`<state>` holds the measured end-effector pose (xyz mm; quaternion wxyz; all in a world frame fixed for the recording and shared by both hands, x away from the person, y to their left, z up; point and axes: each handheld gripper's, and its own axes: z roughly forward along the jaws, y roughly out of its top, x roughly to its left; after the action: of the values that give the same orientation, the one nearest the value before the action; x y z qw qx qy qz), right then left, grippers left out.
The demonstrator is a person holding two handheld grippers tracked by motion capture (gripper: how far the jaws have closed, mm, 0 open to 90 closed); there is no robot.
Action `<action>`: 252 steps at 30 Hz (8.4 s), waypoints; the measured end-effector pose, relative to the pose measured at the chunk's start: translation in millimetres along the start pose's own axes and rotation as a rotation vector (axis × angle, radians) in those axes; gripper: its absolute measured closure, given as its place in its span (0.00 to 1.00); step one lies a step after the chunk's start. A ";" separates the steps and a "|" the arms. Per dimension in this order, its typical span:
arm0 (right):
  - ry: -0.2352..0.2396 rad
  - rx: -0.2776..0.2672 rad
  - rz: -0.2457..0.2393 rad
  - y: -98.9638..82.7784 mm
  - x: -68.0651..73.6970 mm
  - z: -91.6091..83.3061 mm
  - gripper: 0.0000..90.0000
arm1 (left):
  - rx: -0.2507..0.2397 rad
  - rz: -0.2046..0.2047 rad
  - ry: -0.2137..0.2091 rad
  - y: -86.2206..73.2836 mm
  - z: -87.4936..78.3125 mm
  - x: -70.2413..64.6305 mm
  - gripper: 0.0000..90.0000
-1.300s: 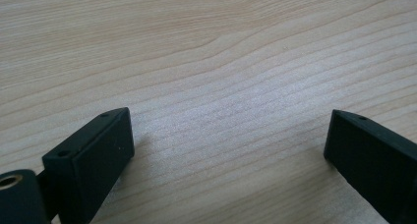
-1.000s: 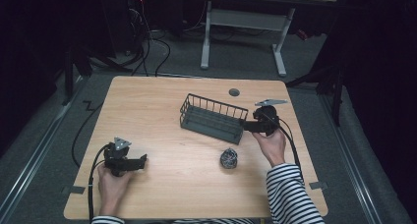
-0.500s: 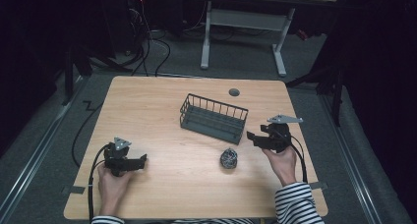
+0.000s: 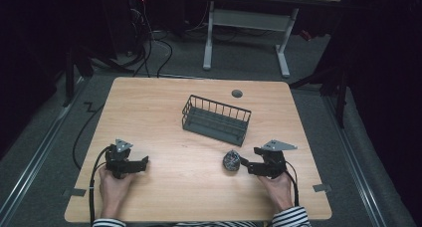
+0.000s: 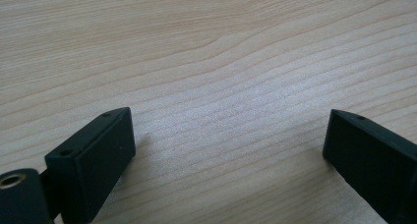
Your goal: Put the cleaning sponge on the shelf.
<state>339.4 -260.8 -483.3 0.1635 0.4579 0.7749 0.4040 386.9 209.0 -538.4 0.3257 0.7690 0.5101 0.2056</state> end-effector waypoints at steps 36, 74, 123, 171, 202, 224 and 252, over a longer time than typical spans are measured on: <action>-0.021 0.104 -0.132 -16.7 31.8 42.6 0.42 | -0.002 0.000 0.000 -0.1 0.0 0.0 0.07; 0.019 0.032 -0.107 -5.9 21.9 10.1 0.45 | -0.003 -0.001 0.000 -0.1 0.0 0.0 0.07; 0.010 0.042 -0.095 121.3 -25.6 40.7 0.46 | -0.004 -0.001 0.000 -0.2 -0.2 0.1 0.07; -0.038 -0.008 -0.034 105.3 -48.3 -8.6 0.36 | -0.005 -0.001 0.000 -0.1 -0.1 0.2 0.08; -0.037 -0.112 0.007 63.7 -47.7 -62.0 0.36 | -0.005 0.000 0.000 -0.1 -0.1 0.1 0.08; -0.025 -0.160 0.052 20.5 -44.6 -76.3 0.38 | -0.005 0.000 0.001 -0.2 -0.2 0.0 0.08; -0.017 -0.107 0.048 -3.6 -32.9 -34.3 0.39 | -0.005 0.000 0.001 -0.2 -0.2 -0.1 0.08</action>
<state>333.3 -305.8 -468.7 0.1847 0.4704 0.7395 0.4448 386.6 209.0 -538.4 0.3275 0.7680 0.5098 0.2072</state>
